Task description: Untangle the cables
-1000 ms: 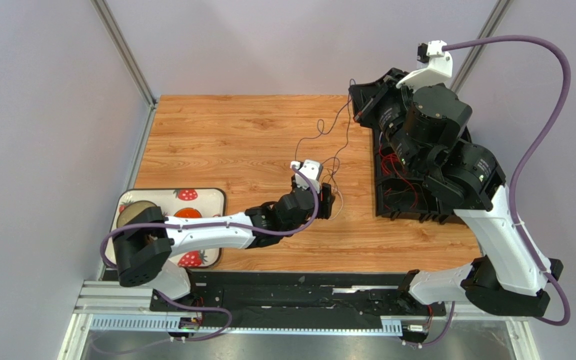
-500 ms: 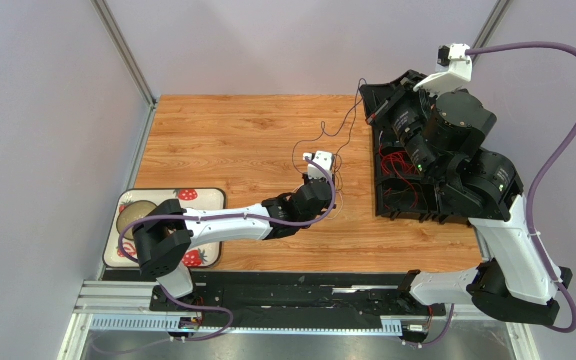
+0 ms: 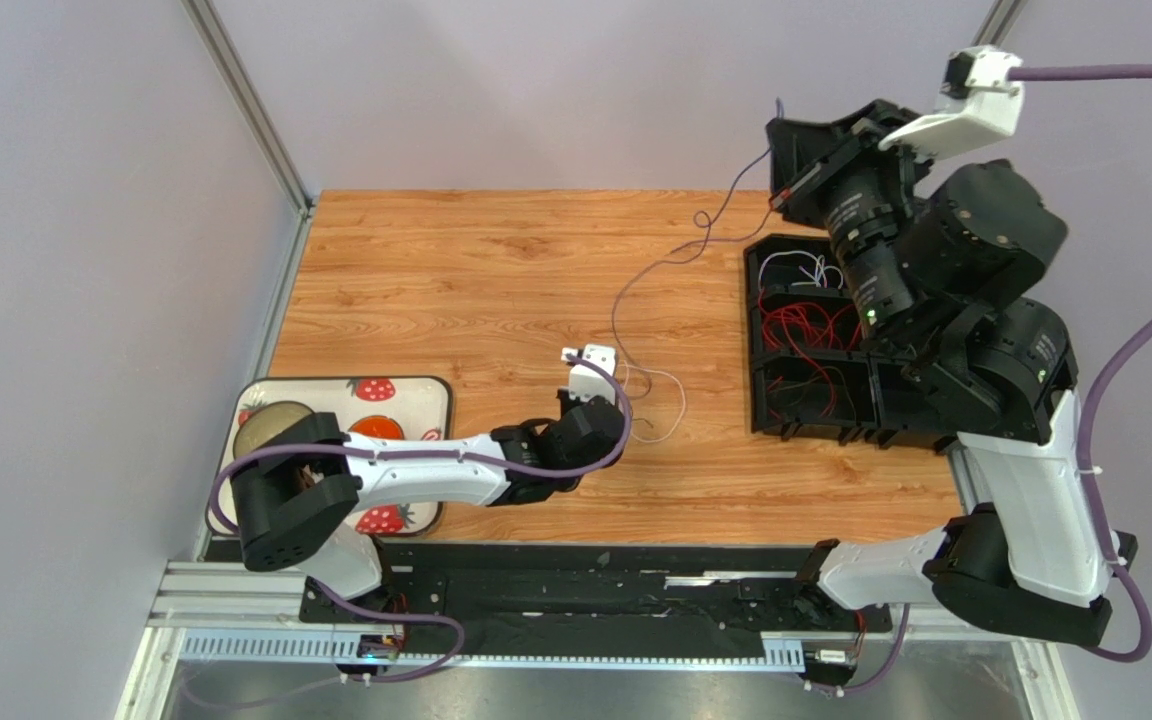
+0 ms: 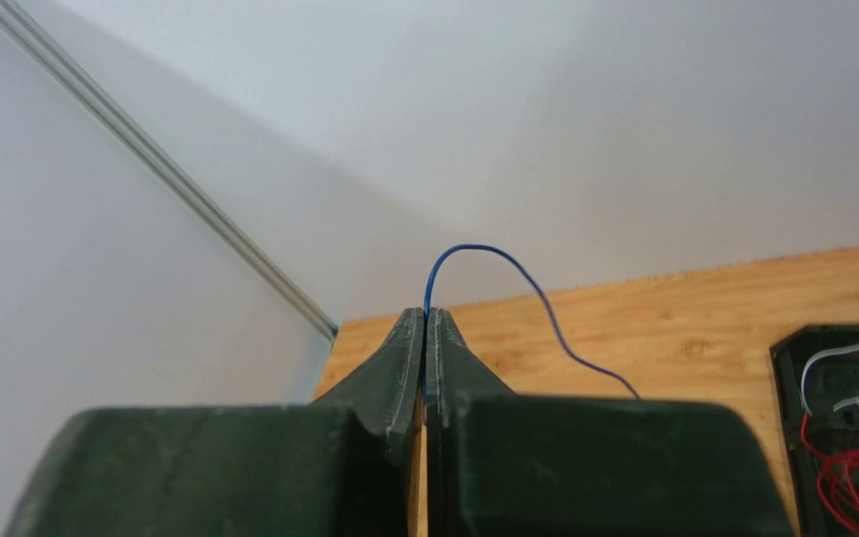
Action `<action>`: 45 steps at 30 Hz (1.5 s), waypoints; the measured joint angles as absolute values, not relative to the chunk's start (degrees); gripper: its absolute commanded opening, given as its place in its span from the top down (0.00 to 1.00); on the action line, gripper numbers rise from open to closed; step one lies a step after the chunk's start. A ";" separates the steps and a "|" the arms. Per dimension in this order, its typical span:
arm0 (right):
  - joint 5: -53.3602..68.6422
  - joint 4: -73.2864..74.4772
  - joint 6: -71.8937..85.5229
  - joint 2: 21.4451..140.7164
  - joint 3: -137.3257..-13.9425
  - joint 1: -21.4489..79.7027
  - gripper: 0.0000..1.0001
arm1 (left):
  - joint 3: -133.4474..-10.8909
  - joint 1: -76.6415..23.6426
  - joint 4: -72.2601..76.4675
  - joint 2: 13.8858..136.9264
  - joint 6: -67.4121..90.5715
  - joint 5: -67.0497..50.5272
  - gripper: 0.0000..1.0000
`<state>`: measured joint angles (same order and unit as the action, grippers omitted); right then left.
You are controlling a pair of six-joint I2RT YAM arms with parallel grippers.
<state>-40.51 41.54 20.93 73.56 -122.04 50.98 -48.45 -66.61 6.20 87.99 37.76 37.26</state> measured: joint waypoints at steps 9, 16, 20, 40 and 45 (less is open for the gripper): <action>-46.85 29.76 9.74 74.74 -129.14 50.98 1.00 | -43.77 -66.59 4.19 87.85 41.95 37.58 1.00; -52.07 21.30 -0.71 75.05 -128.86 50.98 1.00 | -43.03 -65.45 6.04 90.35 43.48 36.99 1.00; -53.10 14.70 -8.43 79.22 -136.40 50.98 1.00 | -40.51 -63.61 6.87 94.28 44.86 35.14 1.00; -58.15 -12.32 -30.35 67.11 -113.08 44.82 1.00 | -44.21 -56.97 6.28 97.08 49.36 29.36 1.00; -58.22 -8.29 -27.40 68.27 -110.13 35.92 1.00 | -45.67 -56.99 -1.63 94.26 48.07 27.46 1.00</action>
<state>-58.22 -8.29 -27.40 68.27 -110.13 35.92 -45.67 -56.99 -1.63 94.26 48.07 27.46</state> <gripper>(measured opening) 0.008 0.009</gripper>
